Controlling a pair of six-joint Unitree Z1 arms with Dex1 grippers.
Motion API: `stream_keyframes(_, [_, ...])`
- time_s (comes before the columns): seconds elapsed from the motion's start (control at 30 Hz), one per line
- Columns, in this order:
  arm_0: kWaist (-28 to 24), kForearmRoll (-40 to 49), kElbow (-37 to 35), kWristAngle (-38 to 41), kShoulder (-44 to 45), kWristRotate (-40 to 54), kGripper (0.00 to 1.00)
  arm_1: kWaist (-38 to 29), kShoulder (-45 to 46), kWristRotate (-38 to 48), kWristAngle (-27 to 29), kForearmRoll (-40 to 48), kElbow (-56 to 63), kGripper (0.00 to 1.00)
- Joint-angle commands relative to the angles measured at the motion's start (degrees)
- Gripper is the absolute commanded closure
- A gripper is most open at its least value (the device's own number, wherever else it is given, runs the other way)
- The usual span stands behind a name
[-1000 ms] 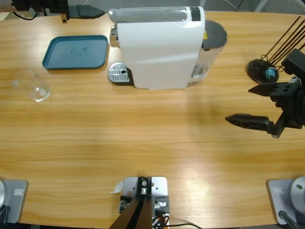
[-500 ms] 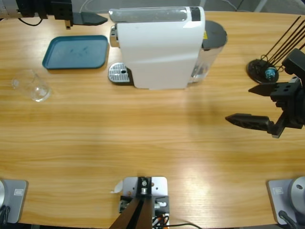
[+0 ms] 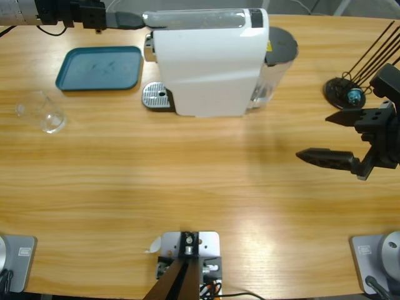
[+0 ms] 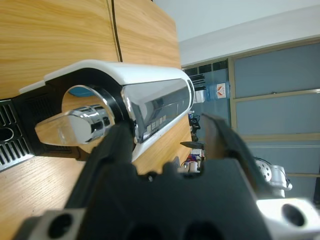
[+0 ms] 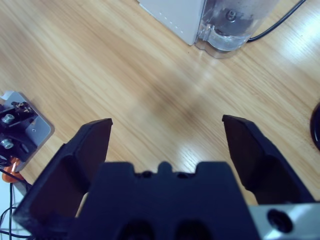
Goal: Pour coffee
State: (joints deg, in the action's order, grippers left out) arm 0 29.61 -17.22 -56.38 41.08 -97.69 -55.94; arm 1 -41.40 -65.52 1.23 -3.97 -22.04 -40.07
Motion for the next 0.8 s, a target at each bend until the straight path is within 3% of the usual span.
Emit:
stream_keyframes(0.03, [0.4,-2.6,2.0,-0.3,-2.3,-0.3,1.000,-0.6,1.1,0.7,0.7,0.3,1.9,0.069])
stream_keyframes(0.47, [0.4,-4.8,1.6,-1.4,0.9,0.6,1.000,-0.6,1.1,0.7,0.8,0.3,1.9,0.069])
stream_keyframes(0.8, [0.4,-2.9,-4.2,-1.5,3.7,0.1,1.000,-0.6,1.2,0.7,0.8,0.3,1.9,0.069])
